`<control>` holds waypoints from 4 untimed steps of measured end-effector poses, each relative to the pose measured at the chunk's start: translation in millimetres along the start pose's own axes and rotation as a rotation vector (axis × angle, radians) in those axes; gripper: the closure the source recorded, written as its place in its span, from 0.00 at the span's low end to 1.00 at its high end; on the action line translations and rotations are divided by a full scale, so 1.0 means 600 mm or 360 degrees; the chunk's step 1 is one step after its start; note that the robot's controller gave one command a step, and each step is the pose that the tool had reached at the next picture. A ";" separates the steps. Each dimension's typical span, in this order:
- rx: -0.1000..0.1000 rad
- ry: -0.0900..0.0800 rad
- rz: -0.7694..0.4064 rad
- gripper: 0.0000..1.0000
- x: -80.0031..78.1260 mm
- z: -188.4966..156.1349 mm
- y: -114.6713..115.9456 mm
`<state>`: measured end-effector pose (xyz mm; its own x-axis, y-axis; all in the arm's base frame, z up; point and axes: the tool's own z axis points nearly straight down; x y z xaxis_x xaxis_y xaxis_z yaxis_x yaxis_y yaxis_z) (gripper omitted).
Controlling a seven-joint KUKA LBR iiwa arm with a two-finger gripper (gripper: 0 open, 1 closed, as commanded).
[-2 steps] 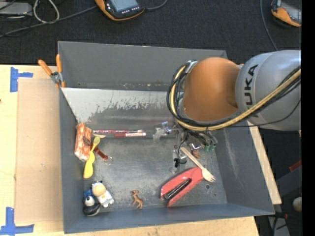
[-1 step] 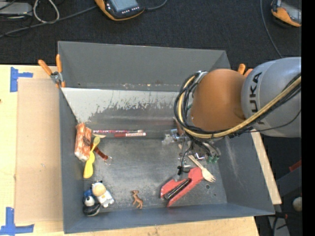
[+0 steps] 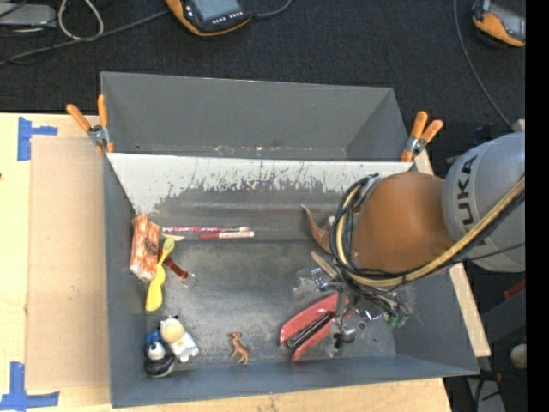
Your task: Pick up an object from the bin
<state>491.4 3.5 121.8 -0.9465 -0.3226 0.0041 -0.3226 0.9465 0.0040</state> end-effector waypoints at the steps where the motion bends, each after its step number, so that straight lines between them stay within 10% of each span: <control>1: 0.0000 -0.0002 -0.0013 0.00 0.010 0.025 -0.019; 2: -0.0004 0.0003 -0.0094 1.00 -0.027 0.052 -0.076; 4: -0.0008 0.0009 -0.0298 1.00 -0.041 -0.033 -0.088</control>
Offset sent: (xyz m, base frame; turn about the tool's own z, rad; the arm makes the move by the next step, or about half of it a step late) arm 0.0306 -0.0377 -0.0297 -0.0642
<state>531.5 -38.5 141.2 -0.8699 -0.4932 0.0081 -0.4932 0.8699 0.0102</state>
